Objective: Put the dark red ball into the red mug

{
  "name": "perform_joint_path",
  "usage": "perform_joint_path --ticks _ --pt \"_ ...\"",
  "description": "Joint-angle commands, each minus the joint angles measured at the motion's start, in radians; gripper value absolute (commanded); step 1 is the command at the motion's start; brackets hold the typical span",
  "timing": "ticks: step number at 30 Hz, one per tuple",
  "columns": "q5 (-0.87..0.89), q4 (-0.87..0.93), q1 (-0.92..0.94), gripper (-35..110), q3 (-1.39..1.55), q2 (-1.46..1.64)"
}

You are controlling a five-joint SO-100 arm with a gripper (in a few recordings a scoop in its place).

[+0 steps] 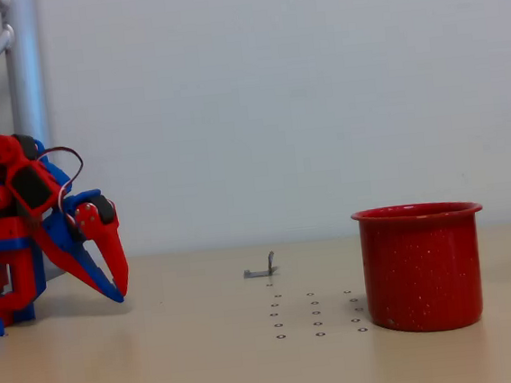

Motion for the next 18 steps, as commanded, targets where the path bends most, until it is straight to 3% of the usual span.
perform_joint_path --ticks 1,18 --pt "0.015 0.011 -0.049 -2 0.025 0.074" --pt "-0.040 0.009 -0.129 -2 0.026 0.074"
